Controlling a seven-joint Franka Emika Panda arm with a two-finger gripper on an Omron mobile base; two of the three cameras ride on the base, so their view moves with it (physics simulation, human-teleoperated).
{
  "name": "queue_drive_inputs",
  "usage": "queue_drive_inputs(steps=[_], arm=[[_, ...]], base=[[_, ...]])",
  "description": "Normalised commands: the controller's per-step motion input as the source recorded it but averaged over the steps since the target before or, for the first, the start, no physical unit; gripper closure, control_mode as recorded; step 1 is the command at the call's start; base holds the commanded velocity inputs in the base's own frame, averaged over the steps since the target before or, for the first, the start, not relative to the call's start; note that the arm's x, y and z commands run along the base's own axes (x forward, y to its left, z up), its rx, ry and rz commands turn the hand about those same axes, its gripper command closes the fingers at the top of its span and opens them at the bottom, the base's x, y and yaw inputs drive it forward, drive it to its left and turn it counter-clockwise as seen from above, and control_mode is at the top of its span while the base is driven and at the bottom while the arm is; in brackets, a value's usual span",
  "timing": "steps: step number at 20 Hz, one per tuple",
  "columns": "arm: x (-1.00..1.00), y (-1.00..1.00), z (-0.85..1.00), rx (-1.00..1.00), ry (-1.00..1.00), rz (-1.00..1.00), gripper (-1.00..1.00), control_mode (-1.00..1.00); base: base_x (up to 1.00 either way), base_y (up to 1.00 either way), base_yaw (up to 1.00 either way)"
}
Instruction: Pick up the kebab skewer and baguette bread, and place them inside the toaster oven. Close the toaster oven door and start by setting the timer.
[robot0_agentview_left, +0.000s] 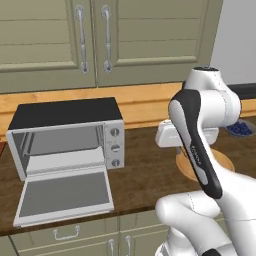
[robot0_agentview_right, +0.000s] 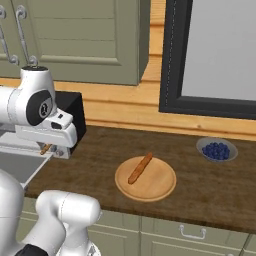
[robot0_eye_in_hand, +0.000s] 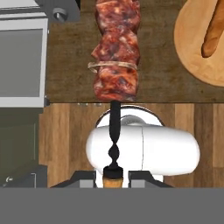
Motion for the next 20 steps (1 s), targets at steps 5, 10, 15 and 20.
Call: queue_drive_inputs(steps=[5,10,15,20], arm=[[0.0,1.0,-0.07,-0.01,0.0,-0.02,1.0,-1.0],[0.0,1.0,-0.14,0.0,0.0,-0.02,1.0,-1.0],[0.0,0.96,-0.15,0.0,0.0,-0.04,1.0,-1.0],[0.0,0.68,-0.31,0.0,0.0,-0.01,1.0,-1.0]], base=[[0.0,0.0,0.0],[0.0,0.0,0.0],[0.0,0.0,0.0],[0.0,0.0,0.0]])
